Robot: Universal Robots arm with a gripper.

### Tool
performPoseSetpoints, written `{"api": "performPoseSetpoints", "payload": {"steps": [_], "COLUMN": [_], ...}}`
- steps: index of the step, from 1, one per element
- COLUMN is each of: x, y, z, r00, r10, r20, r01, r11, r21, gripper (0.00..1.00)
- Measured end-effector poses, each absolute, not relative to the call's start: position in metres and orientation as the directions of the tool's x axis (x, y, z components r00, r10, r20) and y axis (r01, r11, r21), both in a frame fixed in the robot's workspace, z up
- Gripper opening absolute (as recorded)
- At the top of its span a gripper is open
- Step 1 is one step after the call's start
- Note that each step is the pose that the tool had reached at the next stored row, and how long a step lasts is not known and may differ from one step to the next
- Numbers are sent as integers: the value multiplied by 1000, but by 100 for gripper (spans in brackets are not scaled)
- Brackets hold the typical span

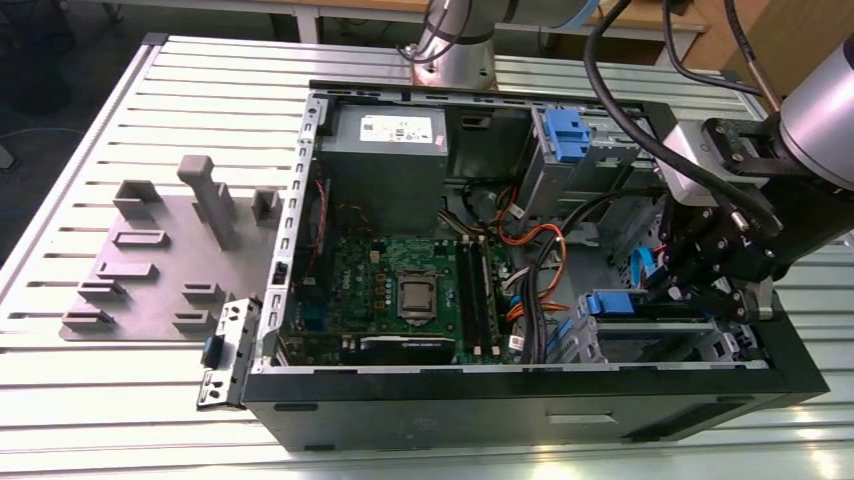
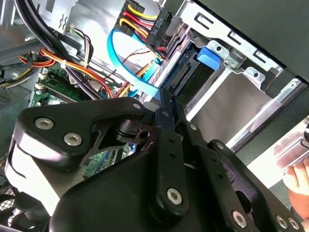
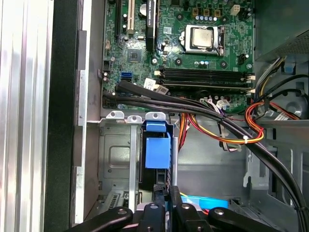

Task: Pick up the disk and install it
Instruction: 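Insert the first disk wire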

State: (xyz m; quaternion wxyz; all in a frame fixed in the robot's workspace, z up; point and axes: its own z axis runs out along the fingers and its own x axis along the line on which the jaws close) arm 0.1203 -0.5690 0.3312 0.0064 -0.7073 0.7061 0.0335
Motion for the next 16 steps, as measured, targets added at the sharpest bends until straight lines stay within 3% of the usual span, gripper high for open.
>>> {"api": "performPoseSetpoints", "payload": {"steps": [10,15,16], "x": [120,120,120], "y": [-569,-569,-569], "z": [331,331,331], "r00": [1,1,1], "r10": [-998,-998,-998], "r20": [-57,-57,-57], "r01": [-999,-999,-999], "r11": [-3,-3,-3], "r21": [38,38,38], "gripper": [17,35,35]}}
